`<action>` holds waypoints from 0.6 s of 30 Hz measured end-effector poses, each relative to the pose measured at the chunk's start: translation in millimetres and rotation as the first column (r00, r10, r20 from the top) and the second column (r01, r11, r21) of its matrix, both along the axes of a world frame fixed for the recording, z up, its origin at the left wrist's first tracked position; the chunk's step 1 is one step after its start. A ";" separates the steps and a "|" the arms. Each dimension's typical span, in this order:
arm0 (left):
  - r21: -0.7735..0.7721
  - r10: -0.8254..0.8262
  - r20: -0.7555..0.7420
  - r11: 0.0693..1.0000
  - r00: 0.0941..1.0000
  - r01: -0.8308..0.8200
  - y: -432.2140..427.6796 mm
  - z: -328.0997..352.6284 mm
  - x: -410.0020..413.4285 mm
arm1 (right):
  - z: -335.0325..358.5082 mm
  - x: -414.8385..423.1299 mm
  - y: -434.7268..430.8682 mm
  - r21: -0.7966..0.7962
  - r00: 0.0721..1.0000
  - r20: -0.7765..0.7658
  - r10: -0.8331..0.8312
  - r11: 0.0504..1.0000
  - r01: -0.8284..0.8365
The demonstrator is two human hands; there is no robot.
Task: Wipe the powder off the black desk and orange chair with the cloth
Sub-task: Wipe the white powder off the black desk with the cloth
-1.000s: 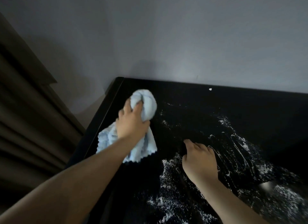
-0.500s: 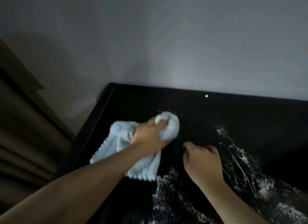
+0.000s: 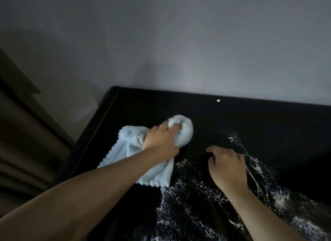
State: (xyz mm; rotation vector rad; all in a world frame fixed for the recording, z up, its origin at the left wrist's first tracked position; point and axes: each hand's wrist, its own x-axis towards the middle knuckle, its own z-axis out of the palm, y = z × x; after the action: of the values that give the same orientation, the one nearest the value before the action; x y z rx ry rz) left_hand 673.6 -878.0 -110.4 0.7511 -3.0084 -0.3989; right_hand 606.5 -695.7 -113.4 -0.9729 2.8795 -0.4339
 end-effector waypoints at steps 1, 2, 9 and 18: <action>0.125 -0.076 -0.046 0.989 0.996 0.081 7.9 -0.6 3.3 | 0.2 0.1 -0.8 -0.014 1.000 -0.004 0.004 1.000 -0.004; 0.267 -0.104 -0.101 0.955 0.989 0.128 11.3 1.6 6.8 | 0.9 -0.4 -1.3 -0.028 1.000 -0.009 0.004 1.000 -0.005; -0.036 0.374 -0.163 0.922 0.913 -0.385 -52.1 16.5 -12.5 | 0.7 -11.5 -7.2 -0.068 1.000 0.010 0.023 0.997 -0.022; 0.154 0.423 -0.005 0.895 0.906 -0.418 -50.1 5.4 -56.3 | 1.9 -32.2 -0.5 -0.120 1.000 0.026 -0.005 0.993 0.008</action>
State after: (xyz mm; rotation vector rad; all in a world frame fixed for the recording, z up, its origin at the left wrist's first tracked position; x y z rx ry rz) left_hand 617.3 -928.1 -105.0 1.3516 -2.6887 -0.6127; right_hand 574.2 -696.2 -111.5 -0.9669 2.8627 -0.6220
